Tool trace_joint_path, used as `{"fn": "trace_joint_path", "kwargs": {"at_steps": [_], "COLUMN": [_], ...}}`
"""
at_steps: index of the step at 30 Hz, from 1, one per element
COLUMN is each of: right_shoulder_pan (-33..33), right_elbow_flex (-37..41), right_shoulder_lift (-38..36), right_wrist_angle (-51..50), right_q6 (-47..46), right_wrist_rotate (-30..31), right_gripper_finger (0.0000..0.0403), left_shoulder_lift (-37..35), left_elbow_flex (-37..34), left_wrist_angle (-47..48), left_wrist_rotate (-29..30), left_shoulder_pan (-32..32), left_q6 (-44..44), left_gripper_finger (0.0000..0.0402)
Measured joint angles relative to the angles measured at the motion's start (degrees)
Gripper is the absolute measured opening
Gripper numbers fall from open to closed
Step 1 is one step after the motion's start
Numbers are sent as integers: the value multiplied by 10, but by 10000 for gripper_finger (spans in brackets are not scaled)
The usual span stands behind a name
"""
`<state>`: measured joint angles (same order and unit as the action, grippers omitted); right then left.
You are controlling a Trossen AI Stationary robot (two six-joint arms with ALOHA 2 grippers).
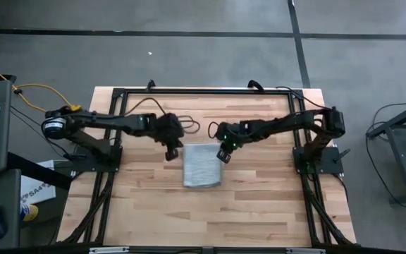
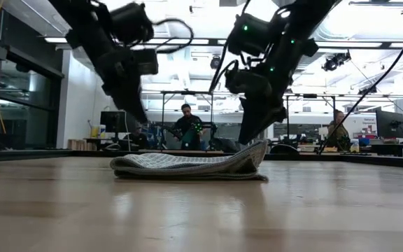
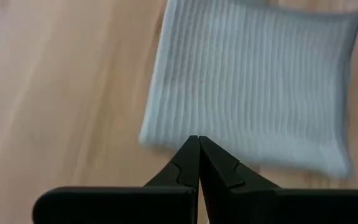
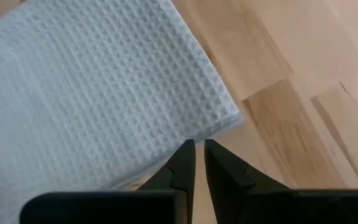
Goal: Fold microfiber towels
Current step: Fold the gray microfiber cloth
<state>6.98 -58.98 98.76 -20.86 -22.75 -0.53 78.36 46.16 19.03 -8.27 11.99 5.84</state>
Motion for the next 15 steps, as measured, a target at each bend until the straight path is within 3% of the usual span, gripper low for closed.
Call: {"fn": "trace_joint_path", "kwargs": {"at_steps": [7, 15], "right_shoulder_pan": [104, 197], "right_elbow_flex": [0, 0], "right_shoulder_lift": [0, 0], "right_wrist_angle": [6, 10], "right_q6": [43, 60], "right_wrist_rotate": [-152, -310], "right_gripper_finger": [28, 28], "left_shoulder_lift": [0, 6], "left_elbow_flex": [-2, -2], "left_wrist_angle": [5, 16], "left_wrist_rotate": [-176, -265], "left_shoulder_pan": [110, 204], "left_q6": [-31, -60], "left_gripper_finger": [0, 0]}}
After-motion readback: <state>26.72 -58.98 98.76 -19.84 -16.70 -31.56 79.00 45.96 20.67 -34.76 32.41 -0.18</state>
